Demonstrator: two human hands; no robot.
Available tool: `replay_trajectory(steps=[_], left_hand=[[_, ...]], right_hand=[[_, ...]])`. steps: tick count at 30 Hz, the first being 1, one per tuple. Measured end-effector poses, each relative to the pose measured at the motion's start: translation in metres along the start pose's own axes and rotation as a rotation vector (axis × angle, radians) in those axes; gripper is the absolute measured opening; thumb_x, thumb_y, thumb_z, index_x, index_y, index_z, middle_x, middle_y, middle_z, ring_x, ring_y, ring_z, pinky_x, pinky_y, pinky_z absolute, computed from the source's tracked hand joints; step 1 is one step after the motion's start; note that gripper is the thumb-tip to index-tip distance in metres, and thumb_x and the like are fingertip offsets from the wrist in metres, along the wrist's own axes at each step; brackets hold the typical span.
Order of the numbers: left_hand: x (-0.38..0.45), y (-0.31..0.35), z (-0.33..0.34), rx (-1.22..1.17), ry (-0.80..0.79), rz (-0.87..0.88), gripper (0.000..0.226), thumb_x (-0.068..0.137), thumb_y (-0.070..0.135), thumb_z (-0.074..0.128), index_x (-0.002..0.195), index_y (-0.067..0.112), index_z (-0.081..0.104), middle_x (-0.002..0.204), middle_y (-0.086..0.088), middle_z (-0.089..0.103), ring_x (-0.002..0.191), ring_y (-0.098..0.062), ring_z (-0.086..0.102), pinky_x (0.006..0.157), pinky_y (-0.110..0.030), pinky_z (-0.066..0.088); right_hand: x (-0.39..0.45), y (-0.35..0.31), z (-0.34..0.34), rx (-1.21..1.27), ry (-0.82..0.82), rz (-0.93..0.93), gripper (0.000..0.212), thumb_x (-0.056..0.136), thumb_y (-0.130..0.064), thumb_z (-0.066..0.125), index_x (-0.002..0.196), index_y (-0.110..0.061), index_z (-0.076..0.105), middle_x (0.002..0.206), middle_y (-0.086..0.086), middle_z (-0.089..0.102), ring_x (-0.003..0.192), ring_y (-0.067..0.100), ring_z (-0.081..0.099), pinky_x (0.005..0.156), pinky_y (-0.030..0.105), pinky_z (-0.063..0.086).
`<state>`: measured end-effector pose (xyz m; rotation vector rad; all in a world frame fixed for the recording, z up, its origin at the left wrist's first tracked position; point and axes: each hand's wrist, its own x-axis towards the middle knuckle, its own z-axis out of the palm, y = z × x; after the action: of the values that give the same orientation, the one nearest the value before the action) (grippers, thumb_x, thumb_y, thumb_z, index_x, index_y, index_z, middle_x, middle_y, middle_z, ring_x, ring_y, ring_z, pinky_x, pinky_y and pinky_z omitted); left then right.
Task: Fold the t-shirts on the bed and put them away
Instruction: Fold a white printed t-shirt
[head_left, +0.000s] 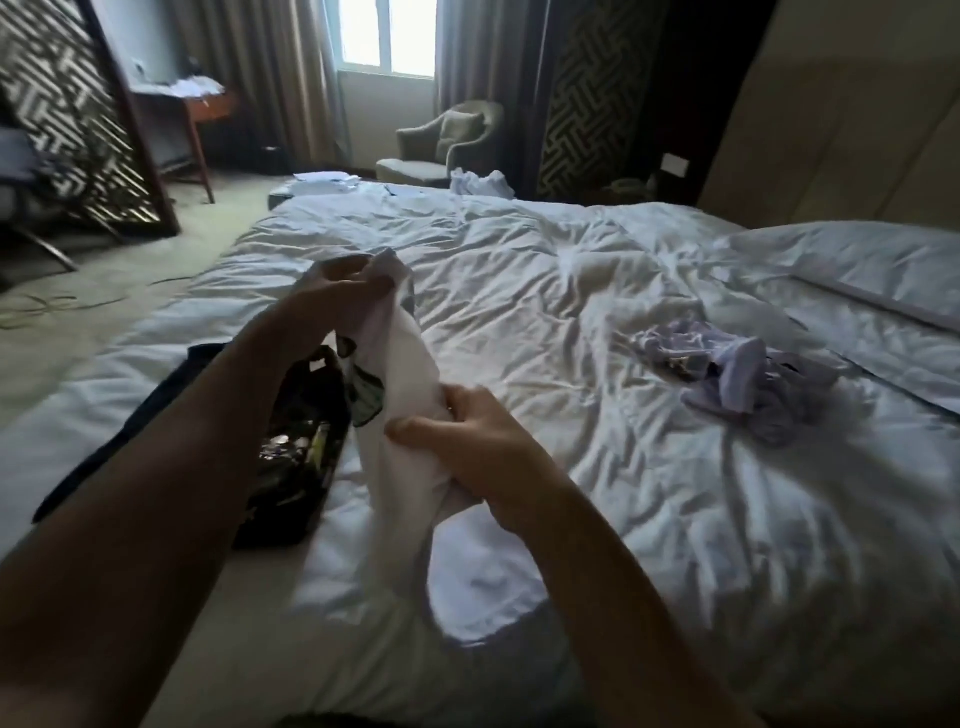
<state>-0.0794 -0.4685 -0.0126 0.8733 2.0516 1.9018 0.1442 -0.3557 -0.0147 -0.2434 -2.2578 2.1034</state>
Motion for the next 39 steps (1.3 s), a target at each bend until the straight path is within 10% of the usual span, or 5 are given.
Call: replay_trajectory(steps=[8,13,21,31,39], left_hand=[[0.008,-0.029,0.032,0.245,-0.072,-0.200,0.047,0.055,0.030,0.069,0.101,0.029,0.073,0.088,0.000,0.070,0.080,-0.019,0.063,0.075,-0.031,0.050],[0.033,-0.080,0.063,0.573,-0.121,-0.302,0.036,0.088,0.007,0.057,0.120,0.020,0.067,0.095,-0.007,0.066,0.081,-0.020,0.060,0.063,-0.022,0.045],[0.025,-0.143,0.044,0.593,-0.131,-0.291,0.033,0.087,0.013,0.060,0.116,0.022,0.069,0.103,-0.009,0.071,0.084,-0.018,0.062,0.070,-0.027,0.048],[0.041,-0.149,0.064,1.158,-0.427,-0.529,0.031,0.080,0.037,0.066,0.085,0.007,0.068,0.074,-0.007,0.061,0.068,-0.022,0.057,0.059,-0.027,0.045],[0.033,-0.161,0.063,0.924,-0.540,-0.635,0.054,0.081,0.066,0.054,0.069,0.014,0.060,0.064,0.001,0.054,0.059,-0.017,0.050,0.052,-0.024,0.038]], right_hand=[[0.003,0.085,-0.043,0.087,0.209,0.219,0.019,0.090,-0.014,0.068,0.104,-0.001,0.066,0.089,0.013,0.073,0.074,0.020,0.071,0.056,0.034,0.059],[0.002,0.142,-0.051,0.104,0.273,0.374,0.009,0.093,-0.008,0.062,0.085,-0.003,0.063,0.068,0.006,0.063,0.047,0.009,0.059,0.041,0.019,0.042],[0.019,0.179,-0.038,-0.507,0.416,0.433,0.027,0.086,-0.038,0.061,0.093,-0.012,0.063,0.094,0.008,0.069,0.093,0.028,0.065,0.077,0.034,0.051],[0.024,0.191,-0.043,-0.267,0.256,0.432,0.037,0.055,-0.032,0.057,0.083,-0.010,0.065,0.075,0.002,0.067,0.082,0.027,0.068,0.067,0.034,0.053],[0.026,0.197,-0.063,-0.251,0.377,0.328,0.024,0.058,-0.031,0.055,0.072,-0.012,0.060,0.064,-0.001,0.061,0.067,0.020,0.063,0.062,0.035,0.051]])
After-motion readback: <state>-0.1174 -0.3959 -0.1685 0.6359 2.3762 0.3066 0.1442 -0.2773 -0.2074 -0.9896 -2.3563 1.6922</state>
